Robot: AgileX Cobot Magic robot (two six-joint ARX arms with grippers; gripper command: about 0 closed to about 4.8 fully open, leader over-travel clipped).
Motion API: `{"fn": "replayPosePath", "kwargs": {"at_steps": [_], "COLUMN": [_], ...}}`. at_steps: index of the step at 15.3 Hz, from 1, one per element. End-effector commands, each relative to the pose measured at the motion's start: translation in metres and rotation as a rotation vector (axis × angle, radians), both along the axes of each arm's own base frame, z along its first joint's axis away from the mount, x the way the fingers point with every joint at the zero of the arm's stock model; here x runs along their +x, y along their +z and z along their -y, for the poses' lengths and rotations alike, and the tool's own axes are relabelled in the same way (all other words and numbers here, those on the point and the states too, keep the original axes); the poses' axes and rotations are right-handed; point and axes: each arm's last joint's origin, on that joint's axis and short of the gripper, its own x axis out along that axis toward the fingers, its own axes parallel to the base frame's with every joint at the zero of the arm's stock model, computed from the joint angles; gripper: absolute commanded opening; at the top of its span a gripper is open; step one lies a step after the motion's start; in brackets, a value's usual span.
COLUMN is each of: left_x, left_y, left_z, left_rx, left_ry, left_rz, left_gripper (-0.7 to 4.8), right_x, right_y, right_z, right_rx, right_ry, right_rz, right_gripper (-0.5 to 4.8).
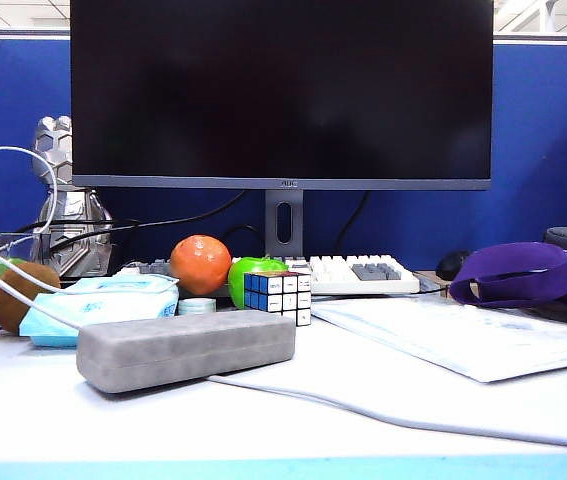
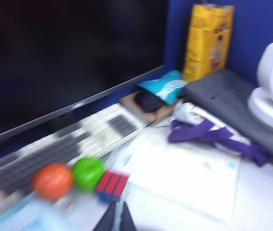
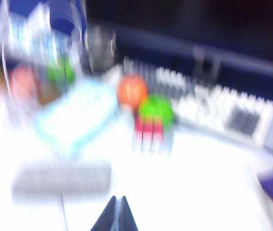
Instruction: Pick up the glasses, fold the temples of the glasses, place the glasses into the glasses case, and finally close the glasses case.
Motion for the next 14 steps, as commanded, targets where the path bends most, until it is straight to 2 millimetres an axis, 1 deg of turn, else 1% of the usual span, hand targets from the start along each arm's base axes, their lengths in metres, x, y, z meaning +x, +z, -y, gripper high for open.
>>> {"fn": "replayPosePath", "kwargs": {"at_steps": [1,3,4,6,7,8,9,11,12,14], "left_x": [-0.029,-0.050,-0.057,-0.065,-0.067,-0.066,-0.063,-0.049,-0.046,-0.036], "left_y": [-0.027,-0.054,-0.067,-0.095,-0.108,-0.126,-0.141,-0.170,-0.176,-0.199], "left_z": [-0.015,-0.026,-0.030,-0.036,-0.037,-0.035,-0.033,-0.026,-0.025,-0.023], "left_rx": [0.012,-0.002,-0.011,-0.033,-0.048,-0.067,-0.063,-0.095,-0.103,-0.117], "left_ry": [0.019,0.021,0.028,0.081,0.083,0.050,0.035,0.062,0.079,0.160], "left_rz": [-0.012,0.001,0.007,-0.012,-0.029,-0.048,-0.062,-0.044,-0.028,0.018], "left_gripper": [-0.06,-0.06,-0.06,-0.06,-0.06,-0.06,-0.06,-0.06,-0.06,-0.06], "right_x": [-0.008,-0.007,-0.007,-0.006,-0.007,-0.008,-0.009,-0.010,-0.010,-0.010], "right_y": [-0.041,-0.081,-0.097,-0.121,-0.130,-0.143,-0.148,-0.151,-0.151,-0.151], "right_z": [0.007,0.006,0.006,0.006,0.007,0.008,0.008,0.008,0.008,0.008], "right_rx": [-0.001,-0.009,-0.009,-0.020,-0.039,-0.068,-0.080,-0.086,-0.087,-0.087], "right_ry": [-0.026,-0.026,-0.040,-0.058,-0.075,-0.080,-0.070,-0.047,-0.048,-0.049], "right_rz": [0.037,0.015,0.007,-0.035,-0.056,-0.094,-0.125,-0.163,-0.164,-0.163], "right_gripper": [-0.01,-0.01,-0.01,-0.01,-0.01,-0.01,-0.01,-0.01,-0.01,-0.01]}}
